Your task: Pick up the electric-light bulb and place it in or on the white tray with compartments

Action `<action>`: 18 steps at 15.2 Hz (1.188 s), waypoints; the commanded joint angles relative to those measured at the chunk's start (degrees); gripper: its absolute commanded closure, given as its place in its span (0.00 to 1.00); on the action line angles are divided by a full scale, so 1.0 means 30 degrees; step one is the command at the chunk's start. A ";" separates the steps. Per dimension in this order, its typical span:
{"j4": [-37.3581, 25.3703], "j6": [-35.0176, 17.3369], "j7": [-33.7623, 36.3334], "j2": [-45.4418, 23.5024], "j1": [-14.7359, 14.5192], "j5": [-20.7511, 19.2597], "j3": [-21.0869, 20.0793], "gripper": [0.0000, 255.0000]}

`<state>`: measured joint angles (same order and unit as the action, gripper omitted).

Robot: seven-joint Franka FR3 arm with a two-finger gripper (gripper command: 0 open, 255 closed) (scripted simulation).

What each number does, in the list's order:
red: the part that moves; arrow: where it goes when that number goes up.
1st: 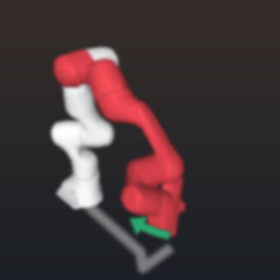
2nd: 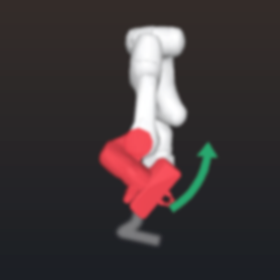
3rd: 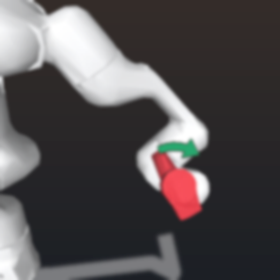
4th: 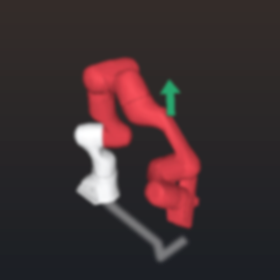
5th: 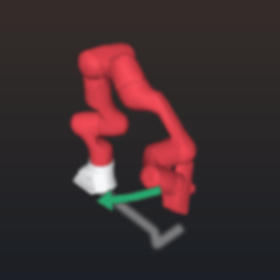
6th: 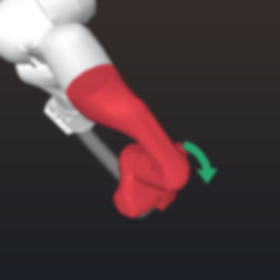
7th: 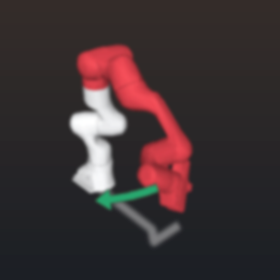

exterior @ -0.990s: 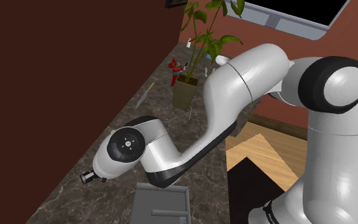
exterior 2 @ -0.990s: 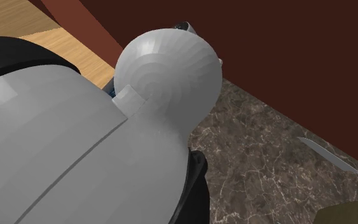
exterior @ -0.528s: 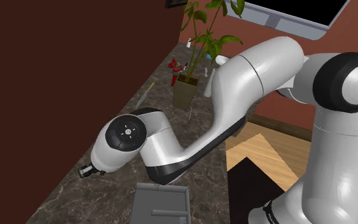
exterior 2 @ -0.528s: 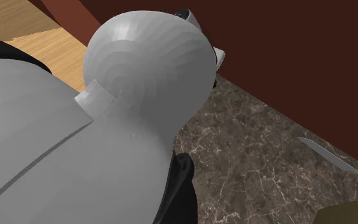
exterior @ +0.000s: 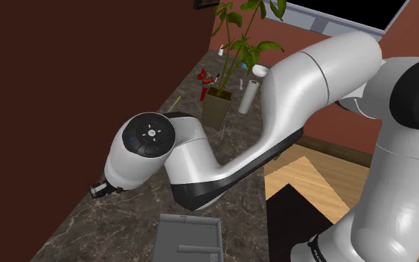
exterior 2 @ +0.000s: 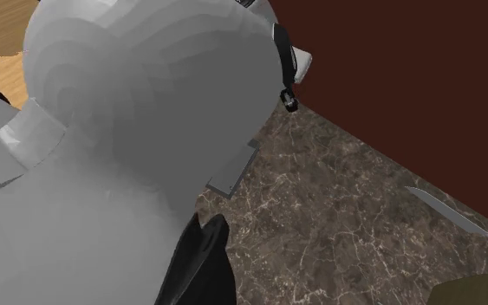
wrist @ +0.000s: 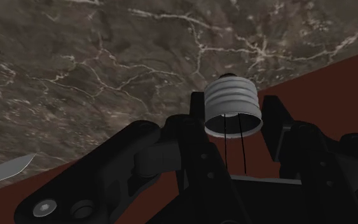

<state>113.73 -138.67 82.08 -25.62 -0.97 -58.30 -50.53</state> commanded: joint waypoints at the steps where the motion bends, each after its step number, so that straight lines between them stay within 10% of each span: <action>1: -0.0079 0.0225 -0.0406 0.0305 0.0213 0.0523 -0.0322 1.00; 12: 0.3342 -0.0752 -0.0808 0.4650 0.2391 0.3961 -0.3095 1.00; 18: 0.7462 -0.3268 -0.2985 1.0713 0.3046 1.0653 -0.4991 1.00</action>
<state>133.62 -146.75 75.92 2.18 8.48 -32.17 -65.29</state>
